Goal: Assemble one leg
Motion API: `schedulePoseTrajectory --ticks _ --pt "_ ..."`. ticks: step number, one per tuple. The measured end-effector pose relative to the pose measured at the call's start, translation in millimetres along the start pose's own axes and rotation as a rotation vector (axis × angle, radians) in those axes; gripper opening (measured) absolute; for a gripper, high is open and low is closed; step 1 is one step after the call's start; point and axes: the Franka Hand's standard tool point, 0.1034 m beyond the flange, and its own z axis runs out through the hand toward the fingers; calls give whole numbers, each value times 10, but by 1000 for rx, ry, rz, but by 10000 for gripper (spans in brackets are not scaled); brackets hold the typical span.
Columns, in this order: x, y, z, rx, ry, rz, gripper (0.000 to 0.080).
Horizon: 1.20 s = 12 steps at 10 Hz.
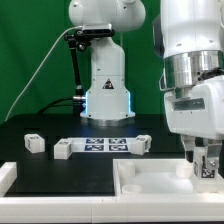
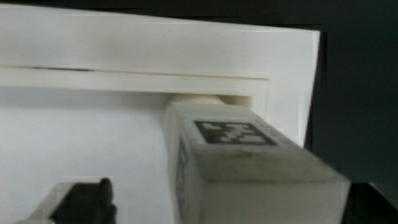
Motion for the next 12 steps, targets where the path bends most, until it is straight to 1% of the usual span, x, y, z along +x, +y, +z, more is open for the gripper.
schedulePoseTrajectory --ticks 1,2,3,5,6,7,9,11,12 --pt "-2 0 1 -1 1 -46 615" --pt "-18 -2 1 -3 6 -217 643" --pt "-48 -14 0 -3 9 -355 648" --pt "-53 -45 -15 -2 10 -618 649" --pt "-51 -63 -24 -1 9 -694 649" --pt "-50 -65 -23 -4 14 -823 649" --pt "-134 -58 -19 -15 24 -978 649" --pt "-142 -62 -20 -25 34 -1147 649" --pt "-122 -65 -21 -34 40 -1258 649"
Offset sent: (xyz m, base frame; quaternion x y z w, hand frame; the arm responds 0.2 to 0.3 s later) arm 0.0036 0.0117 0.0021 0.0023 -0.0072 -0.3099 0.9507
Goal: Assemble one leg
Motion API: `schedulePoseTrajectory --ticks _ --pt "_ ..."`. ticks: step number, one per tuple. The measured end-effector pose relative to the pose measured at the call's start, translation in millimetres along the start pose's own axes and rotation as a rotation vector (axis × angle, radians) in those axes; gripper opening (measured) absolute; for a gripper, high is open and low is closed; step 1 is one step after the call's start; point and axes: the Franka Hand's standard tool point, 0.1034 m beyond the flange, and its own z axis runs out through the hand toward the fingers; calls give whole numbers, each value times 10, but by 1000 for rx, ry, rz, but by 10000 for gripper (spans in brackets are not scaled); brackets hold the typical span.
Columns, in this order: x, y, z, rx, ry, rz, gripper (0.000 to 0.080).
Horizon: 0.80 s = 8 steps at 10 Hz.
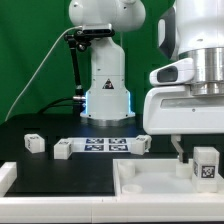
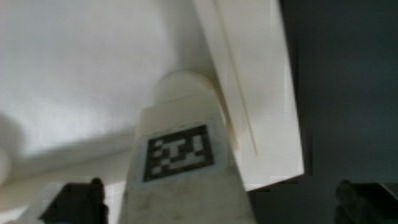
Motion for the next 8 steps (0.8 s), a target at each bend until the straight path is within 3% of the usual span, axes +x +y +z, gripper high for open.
schedulePoseTrajectory --ticks 2,3,4,5,6,8 --pt "32 74 2 -12 0 -132 649" --pt "29 68 2 -12 0 -133 526" --pt "29 69 2 -12 0 -131 526" --pt "30 70 2 -12 0 -131 362" --pt "30 69 2 -12 0 -130 291" --pt "30 70 2 -11 1 -90 290"
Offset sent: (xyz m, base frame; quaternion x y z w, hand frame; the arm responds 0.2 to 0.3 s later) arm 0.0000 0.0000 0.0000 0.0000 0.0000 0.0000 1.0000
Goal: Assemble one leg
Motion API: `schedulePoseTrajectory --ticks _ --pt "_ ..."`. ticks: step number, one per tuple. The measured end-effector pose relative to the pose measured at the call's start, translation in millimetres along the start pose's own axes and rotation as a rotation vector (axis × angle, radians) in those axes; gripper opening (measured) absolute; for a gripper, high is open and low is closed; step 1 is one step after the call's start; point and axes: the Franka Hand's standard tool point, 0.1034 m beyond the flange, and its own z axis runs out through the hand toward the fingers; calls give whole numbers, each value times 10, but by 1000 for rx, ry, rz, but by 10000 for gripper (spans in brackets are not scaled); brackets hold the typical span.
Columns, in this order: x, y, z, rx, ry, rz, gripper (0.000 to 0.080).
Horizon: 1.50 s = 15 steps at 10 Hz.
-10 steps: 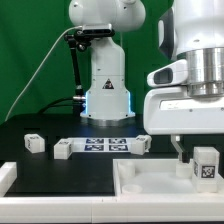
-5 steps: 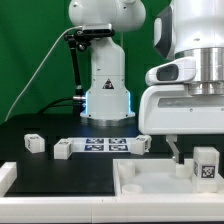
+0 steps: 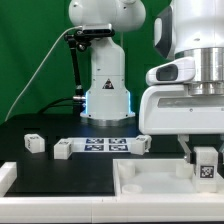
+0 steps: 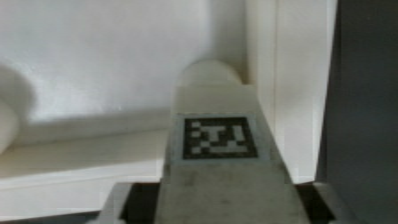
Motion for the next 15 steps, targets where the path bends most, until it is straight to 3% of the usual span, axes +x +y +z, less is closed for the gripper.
schedulePoseTrajectory --ticks 6,9,12,15 --pt "-41 36 -4 40 3 721 295" --pt "-55 11 1 36 -7 1098 298" --pt "-48 25 -2 32 -16 1323 298" --pt "-53 20 -1 34 -21 1369 300"
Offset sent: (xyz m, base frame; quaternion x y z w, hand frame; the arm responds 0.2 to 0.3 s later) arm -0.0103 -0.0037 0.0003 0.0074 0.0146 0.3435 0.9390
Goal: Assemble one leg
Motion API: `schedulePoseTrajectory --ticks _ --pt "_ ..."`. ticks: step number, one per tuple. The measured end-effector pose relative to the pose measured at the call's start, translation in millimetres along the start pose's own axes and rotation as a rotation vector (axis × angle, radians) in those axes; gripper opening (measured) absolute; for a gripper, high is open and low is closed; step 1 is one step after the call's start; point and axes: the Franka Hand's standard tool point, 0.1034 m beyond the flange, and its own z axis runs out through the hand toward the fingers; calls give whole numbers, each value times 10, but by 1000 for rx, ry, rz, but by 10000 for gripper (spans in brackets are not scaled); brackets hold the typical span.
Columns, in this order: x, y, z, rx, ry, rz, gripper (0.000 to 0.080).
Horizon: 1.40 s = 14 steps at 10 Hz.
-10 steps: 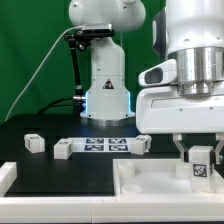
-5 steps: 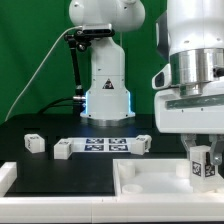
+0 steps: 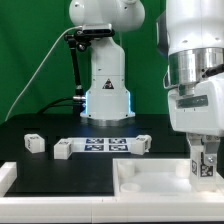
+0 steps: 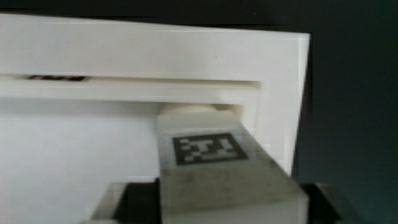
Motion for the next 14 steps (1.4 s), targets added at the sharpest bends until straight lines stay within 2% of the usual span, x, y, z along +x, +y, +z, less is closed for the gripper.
schedulePoseTrajectory --ticks 2,3,4,8,11,14 --pt "8 -3 -1 0 3 -105 544" --pt "24 -5 -1 0 3 -243 616" --pt "16 -3 0 -1 2 -364 643" --pt "5 -6 3 -12 17 -844 649" --pt "-24 0 7 -54 38 -1193 649" --pt "3 -22 -3 -70 47 -1450 649"
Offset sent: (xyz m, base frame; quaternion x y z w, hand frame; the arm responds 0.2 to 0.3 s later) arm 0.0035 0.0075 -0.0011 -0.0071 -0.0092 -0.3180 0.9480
